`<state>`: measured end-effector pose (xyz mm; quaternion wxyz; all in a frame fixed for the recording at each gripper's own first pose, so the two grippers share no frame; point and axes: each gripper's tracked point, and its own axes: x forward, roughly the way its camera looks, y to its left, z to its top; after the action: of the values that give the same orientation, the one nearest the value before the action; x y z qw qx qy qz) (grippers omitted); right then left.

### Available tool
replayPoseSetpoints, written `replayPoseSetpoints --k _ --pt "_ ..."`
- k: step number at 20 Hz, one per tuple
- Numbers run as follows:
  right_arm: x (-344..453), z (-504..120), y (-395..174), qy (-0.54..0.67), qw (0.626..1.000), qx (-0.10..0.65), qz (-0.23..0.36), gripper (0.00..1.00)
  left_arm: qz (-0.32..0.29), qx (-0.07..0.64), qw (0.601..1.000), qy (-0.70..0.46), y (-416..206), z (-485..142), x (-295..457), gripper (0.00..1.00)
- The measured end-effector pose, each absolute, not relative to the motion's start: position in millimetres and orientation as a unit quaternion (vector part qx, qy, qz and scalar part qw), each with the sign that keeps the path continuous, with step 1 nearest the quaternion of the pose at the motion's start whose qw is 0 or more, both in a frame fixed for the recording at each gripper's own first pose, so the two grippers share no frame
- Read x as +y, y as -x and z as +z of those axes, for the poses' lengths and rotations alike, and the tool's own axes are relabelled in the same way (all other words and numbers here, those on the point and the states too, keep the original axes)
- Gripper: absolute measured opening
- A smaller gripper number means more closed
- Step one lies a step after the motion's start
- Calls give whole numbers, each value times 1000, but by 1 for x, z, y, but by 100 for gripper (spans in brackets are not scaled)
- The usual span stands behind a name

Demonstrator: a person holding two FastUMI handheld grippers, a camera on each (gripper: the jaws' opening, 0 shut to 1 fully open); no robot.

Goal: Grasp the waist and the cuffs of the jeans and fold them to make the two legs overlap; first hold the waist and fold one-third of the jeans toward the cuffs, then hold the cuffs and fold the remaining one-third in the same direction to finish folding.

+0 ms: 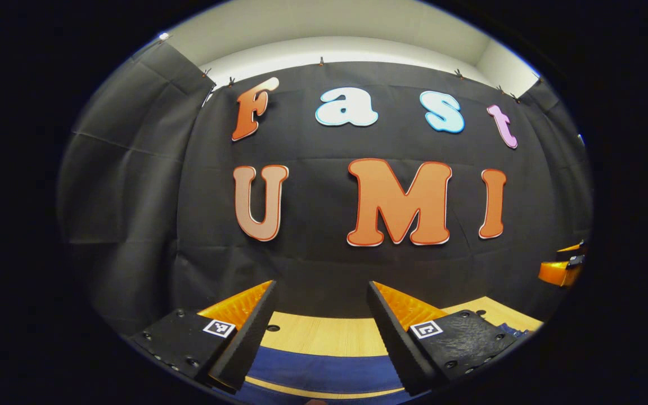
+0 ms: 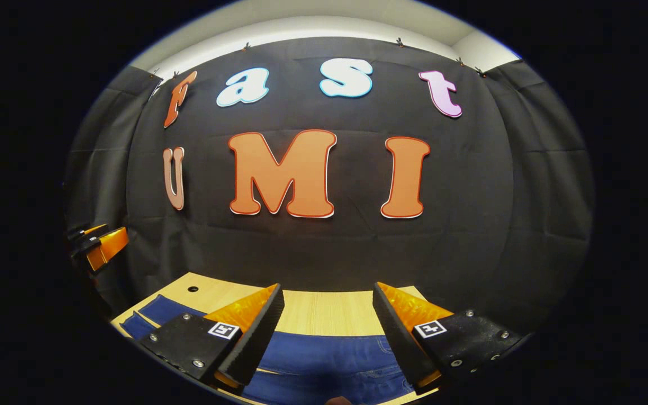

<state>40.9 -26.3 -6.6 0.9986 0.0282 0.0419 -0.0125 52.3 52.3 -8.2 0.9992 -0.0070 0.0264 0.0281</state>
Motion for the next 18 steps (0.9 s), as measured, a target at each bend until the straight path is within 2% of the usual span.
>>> replayPoseSetpoints --k 5,8,10,13,18 --pt "-41 -68 -42 -79 989 123 -13 100 38 110 992 42 -38 -74 79 97" --pt "-53 -116 -37 -111 976 187 -16 97 57 163 982 72 -26 -114 102 97" --pt "-58 -144 -33 -148 962 229 -10 97 72 193 974 95 -18 -139 119 95" --pt "-68 -185 -25 -214 933 290 -14 98 96 244 952 155 -7 -177 141 97" --pt "-88 -235 -15 -289 894 341 -33 100 147 303 912 235 18 -230 185 98"
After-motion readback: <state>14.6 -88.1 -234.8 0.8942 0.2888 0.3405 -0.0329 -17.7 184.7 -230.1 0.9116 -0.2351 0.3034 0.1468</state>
